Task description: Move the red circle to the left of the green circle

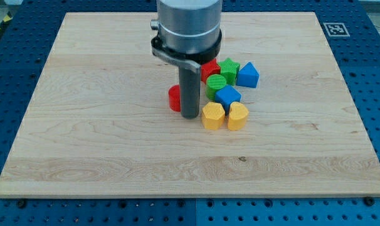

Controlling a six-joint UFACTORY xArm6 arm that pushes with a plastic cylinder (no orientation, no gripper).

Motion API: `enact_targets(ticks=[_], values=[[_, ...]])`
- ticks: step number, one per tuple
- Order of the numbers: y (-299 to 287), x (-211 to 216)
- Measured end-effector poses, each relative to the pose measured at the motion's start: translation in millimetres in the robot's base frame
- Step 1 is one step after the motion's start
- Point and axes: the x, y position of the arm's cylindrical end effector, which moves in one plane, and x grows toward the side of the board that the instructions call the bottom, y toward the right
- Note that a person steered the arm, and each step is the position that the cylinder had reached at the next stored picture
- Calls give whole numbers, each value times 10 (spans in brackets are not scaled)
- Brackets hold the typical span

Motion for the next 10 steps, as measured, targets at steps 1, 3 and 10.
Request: enact_targets(ticks=[1, 3, 10], values=[[109, -148], [-372, -262], [399, -1509]])
